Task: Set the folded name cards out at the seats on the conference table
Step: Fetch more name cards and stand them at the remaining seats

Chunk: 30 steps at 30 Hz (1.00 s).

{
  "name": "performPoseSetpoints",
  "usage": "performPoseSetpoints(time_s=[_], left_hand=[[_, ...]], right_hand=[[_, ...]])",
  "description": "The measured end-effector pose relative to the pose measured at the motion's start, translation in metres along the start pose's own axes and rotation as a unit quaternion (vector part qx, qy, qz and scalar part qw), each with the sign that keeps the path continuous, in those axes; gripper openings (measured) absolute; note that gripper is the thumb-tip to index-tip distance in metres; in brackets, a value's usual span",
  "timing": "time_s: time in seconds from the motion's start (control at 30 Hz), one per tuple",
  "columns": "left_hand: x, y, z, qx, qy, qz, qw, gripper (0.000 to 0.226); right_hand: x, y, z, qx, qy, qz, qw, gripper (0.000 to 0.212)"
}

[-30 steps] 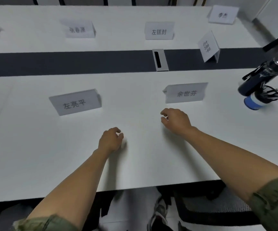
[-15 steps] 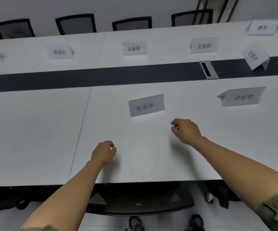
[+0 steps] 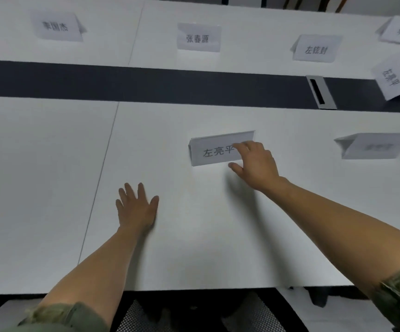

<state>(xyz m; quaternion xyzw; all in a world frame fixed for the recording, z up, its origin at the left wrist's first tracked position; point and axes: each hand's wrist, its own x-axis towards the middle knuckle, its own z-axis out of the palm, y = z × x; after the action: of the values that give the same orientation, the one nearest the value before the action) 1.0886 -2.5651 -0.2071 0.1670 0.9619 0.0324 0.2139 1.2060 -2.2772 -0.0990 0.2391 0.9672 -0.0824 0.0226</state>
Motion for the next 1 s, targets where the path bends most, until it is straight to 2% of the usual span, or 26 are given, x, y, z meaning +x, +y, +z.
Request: performPoseSetpoints(time_s=[0.1,0.2,0.3,0.53,1.0], left_hand=[[0.005,0.007,0.031,0.004,0.066,-0.008,0.998,0.076],[0.010,0.009,0.043,0.007,0.114,-0.012,0.993,0.076],[0.010,0.008,0.044,0.015,0.109,-0.024,0.994,0.077],[0.013,0.007,0.043,0.022,0.112,-0.033,0.993,0.078],[0.013,0.006,0.044,0.015,0.119,-0.036,0.992,0.078]], right_hand=[[0.042,-0.004,0.016,-0.034,0.017,-0.021,0.999,0.064],[0.074,-0.010,0.031,-0.054,-0.004,-0.024,0.998,0.065],[0.095,-0.016,0.044,-0.052,-0.031,-0.013,0.998,0.059],[0.132,-0.035,0.052,-0.027,-0.026,0.008,0.999,0.047],[0.152,-0.036,0.053,-0.028,-0.033,-0.078,0.996,0.040]])
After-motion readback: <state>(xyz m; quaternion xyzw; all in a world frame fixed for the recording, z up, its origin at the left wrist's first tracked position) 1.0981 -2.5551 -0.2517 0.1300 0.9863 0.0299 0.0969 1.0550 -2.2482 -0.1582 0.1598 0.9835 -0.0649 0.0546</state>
